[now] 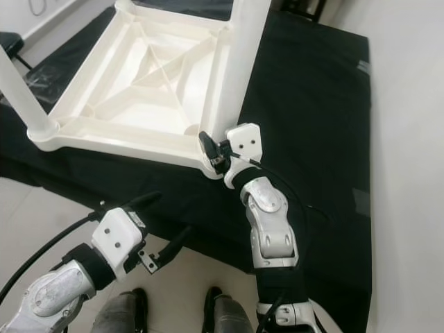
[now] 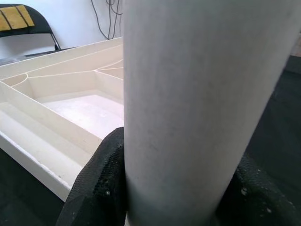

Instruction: Building children table

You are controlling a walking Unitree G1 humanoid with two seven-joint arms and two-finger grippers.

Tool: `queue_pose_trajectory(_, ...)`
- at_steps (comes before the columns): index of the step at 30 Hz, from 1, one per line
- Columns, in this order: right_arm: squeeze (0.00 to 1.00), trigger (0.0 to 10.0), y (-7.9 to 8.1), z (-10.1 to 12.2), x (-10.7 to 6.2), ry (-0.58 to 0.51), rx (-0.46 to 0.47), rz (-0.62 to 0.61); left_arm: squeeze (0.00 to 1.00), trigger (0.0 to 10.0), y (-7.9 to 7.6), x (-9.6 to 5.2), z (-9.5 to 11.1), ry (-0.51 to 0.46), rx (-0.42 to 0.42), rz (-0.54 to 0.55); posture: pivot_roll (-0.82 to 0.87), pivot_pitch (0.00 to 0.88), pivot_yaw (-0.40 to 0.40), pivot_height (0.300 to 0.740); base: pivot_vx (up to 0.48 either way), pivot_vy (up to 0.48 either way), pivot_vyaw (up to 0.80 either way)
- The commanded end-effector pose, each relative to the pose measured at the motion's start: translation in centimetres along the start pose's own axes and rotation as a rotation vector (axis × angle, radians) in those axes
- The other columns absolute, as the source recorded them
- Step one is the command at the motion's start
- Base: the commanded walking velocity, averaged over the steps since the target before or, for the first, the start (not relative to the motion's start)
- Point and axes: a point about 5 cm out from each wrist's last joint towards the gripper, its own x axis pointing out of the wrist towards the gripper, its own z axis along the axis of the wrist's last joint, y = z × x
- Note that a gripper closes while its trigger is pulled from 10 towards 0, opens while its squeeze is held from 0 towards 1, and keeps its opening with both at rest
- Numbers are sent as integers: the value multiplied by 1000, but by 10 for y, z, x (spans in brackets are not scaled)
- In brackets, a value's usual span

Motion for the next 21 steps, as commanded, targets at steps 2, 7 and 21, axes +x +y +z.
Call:
queue_pose_trajectory(2,0,0,2,-49,-14,266,-53,6,0,10000,-4,-1,-3,7,-14,-22,95,256,-117,740,0,0,0)
queue_pose_trajectory(7,1000,10000,9,-37,-8,227,5,24,0,10000,-4,0,-3,6,-7,-21,103,254,-115,740,0,0,0)
queue_pose_trajectory(21,0,10000,11,46,36,-168,15,671,0,10000,0,1,-2,2,3,-13,106,258,-117,740,0,0,0)
